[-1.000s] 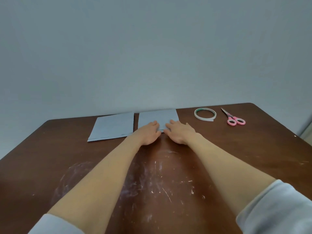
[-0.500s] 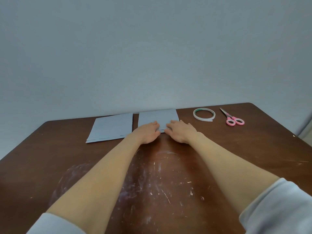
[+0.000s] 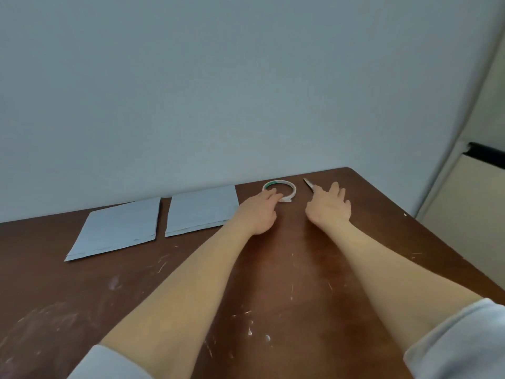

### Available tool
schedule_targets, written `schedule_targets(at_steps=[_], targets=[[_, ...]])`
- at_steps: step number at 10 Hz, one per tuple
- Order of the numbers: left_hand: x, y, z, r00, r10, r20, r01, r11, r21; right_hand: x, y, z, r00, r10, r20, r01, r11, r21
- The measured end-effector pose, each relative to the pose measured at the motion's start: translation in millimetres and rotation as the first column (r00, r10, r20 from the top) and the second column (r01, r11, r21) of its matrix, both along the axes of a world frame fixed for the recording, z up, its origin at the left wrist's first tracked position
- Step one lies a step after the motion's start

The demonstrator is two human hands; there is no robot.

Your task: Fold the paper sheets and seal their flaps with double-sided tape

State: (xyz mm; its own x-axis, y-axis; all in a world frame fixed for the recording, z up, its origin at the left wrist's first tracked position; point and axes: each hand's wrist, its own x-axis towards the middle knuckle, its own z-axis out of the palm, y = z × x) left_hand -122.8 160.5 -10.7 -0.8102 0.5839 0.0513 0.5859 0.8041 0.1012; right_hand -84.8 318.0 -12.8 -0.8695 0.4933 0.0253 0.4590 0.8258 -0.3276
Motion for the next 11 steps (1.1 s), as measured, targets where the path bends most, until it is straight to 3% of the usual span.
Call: schedule_targets(at_steps=[1,5,8,11], targets=[[-7,20,-4,1.0,-0.016,0.018,0.018,0.997,-0.074,-4,8,-1,1.0,0.027,0.008,-0.027,0.999,-0.035],[-18,17,-10,0.993,0.116,-0.023,-0.116,0.993,0.006,-29,-3,-7,0.999,0.011,-0.052,-0.009,1.0,0.03],[-6,10,2,0.99,0.097,0.105,-0.094,0.995,-0.027,-13,-7,-4,0.992,0.106,-0.062,-0.104,0.994,0.03],[34,-11,25,0.988,0.153,0.009,-0.154,0.988,0.03,42,-22,27,0.979,0.16,-0.124,-0.159,0.987,0.014]])
